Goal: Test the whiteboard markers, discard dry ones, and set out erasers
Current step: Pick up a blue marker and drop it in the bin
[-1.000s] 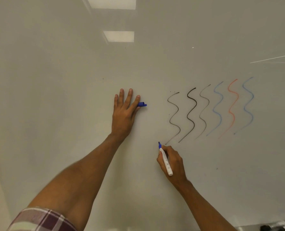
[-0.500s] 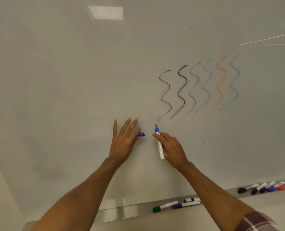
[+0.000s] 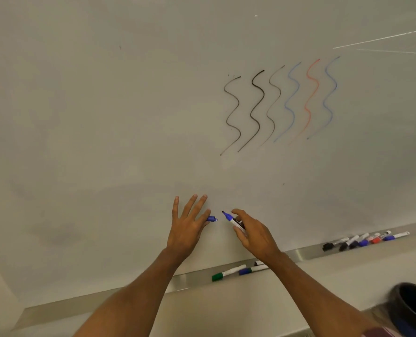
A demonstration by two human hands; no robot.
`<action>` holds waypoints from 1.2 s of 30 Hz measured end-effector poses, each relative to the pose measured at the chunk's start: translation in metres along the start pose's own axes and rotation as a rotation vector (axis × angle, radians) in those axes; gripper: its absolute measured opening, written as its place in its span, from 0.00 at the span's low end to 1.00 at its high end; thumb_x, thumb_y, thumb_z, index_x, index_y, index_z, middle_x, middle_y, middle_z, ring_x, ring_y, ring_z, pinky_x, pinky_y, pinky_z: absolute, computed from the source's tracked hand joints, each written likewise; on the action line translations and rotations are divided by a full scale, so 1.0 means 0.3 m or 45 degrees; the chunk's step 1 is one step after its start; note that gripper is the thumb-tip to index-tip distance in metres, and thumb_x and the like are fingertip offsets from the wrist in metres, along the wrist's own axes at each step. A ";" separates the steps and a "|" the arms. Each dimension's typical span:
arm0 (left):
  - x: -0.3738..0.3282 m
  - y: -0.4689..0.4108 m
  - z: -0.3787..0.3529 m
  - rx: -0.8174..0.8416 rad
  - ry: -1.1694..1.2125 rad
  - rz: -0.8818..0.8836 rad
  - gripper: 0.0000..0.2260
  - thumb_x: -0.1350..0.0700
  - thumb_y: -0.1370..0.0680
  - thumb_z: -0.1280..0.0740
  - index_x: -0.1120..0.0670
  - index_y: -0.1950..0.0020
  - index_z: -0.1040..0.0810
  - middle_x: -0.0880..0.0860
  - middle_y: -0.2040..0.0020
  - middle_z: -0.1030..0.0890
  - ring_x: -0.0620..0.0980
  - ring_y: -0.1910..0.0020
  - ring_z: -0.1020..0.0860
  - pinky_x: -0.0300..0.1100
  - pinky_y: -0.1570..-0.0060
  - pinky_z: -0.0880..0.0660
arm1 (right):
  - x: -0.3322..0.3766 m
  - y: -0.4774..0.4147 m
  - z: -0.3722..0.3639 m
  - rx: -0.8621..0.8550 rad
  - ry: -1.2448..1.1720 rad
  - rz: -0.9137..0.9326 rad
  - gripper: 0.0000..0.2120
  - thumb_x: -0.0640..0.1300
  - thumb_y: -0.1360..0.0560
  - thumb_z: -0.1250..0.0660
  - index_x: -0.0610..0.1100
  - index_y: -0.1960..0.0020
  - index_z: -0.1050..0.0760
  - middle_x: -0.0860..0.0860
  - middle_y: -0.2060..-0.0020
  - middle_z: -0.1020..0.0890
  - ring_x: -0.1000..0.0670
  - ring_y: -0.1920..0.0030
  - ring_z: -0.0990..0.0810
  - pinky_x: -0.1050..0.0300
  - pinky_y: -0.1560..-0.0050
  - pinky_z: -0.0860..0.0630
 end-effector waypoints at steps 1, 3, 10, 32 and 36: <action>-0.010 0.007 -0.007 0.013 0.006 0.004 0.18 0.52 0.30 0.23 0.50 0.42 0.19 0.57 0.30 0.27 0.61 0.31 0.29 0.66 0.30 0.47 | -0.001 0.012 -0.004 0.001 0.023 0.008 0.18 0.45 0.22 0.37 0.45 0.32 0.31 0.49 0.47 0.20 0.50 0.52 0.20 0.59 0.51 0.24; -0.026 0.019 -0.019 0.033 0.025 0.011 0.18 0.52 0.31 0.22 0.50 0.42 0.19 0.57 0.30 0.27 0.61 0.31 0.29 0.65 0.29 0.48 | 0.000 0.037 -0.011 0.011 0.060 0.036 0.17 0.45 0.22 0.36 0.44 0.35 0.28 0.47 0.47 0.19 0.49 0.51 0.20 0.55 0.49 0.22; -0.082 0.045 -0.050 0.108 0.089 -0.019 0.19 0.51 0.33 0.21 0.49 0.43 0.19 0.57 0.29 0.27 0.60 0.31 0.29 0.65 0.30 0.48 | -0.019 0.095 -0.038 0.084 0.191 -0.013 0.15 0.45 0.22 0.36 0.47 0.35 0.27 0.47 0.47 0.19 0.48 0.49 0.21 0.54 0.45 0.25; -0.799 -0.049 -0.173 0.513 0.281 -0.355 0.20 0.60 0.40 0.17 0.52 0.52 0.18 0.49 0.69 0.22 0.50 0.69 0.25 0.46 0.61 0.46 | -0.400 0.487 0.287 -0.100 0.043 -0.224 0.11 0.38 0.25 0.33 0.43 0.43 0.20 0.48 0.52 0.16 0.48 0.54 0.19 0.54 0.52 0.22; -1.003 -0.124 -0.211 0.431 0.354 -0.427 0.19 0.60 0.38 0.18 0.53 0.51 0.18 0.50 0.68 0.21 0.50 0.69 0.25 0.45 0.60 0.45 | -0.556 0.585 0.395 -0.137 0.073 -0.322 0.11 0.40 0.25 0.33 0.41 0.44 0.20 0.46 0.54 0.16 0.46 0.56 0.18 0.50 0.55 0.21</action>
Point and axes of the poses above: each hand's wrist, its own y-axis away from the middle knuckle, its own z-axis out of the back of the hand, x = y × z, the point moved 8 cm from there along -y, towards the middle knuckle
